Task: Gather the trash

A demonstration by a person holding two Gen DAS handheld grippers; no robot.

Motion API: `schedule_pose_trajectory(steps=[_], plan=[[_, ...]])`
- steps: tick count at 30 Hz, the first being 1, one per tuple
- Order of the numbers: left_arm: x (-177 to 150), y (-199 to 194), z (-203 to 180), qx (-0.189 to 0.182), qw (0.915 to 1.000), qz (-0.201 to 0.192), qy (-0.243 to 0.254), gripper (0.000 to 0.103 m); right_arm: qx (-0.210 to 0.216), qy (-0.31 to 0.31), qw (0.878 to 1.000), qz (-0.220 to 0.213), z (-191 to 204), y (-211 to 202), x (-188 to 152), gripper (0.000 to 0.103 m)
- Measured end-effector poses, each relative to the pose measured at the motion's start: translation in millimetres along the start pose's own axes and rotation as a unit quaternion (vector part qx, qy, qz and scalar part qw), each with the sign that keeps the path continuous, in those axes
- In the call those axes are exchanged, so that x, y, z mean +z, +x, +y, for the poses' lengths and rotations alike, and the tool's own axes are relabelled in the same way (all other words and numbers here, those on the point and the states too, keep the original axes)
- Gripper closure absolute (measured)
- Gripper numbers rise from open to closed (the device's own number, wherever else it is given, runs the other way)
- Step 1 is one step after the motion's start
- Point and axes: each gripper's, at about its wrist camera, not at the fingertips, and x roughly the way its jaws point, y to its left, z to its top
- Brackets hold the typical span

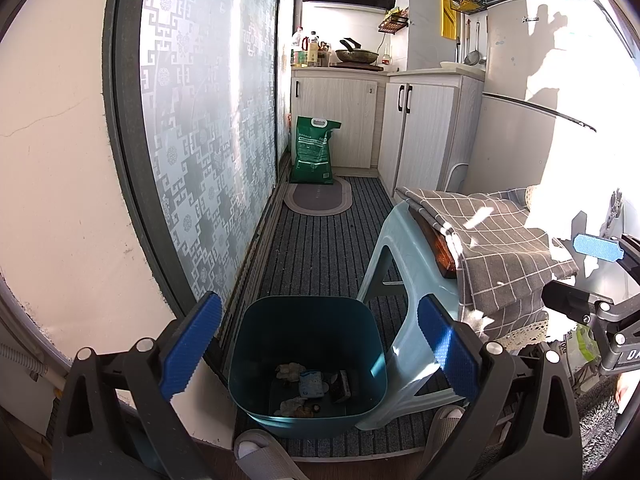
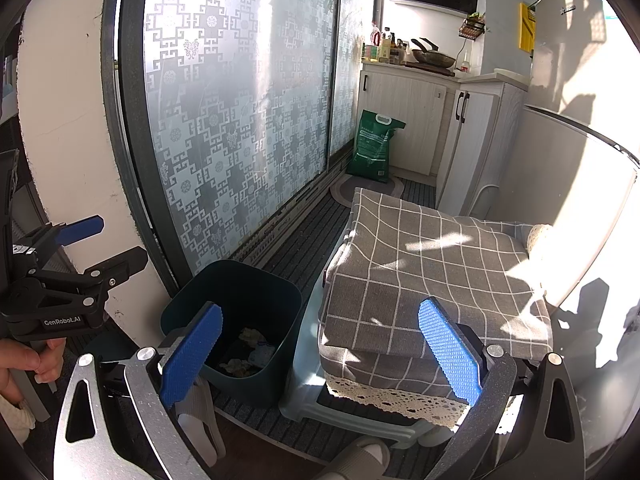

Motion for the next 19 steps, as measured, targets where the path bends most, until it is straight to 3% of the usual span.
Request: schedule_pose_trajectory(steps=[19], plan=[[0.9, 0.0, 2.5, 0.0, 1.0, 0.001, 0.001, 0.003, 0.0, 0.0, 1.0, 0.0, 0.4, 0.3, 0.9, 0.003]])
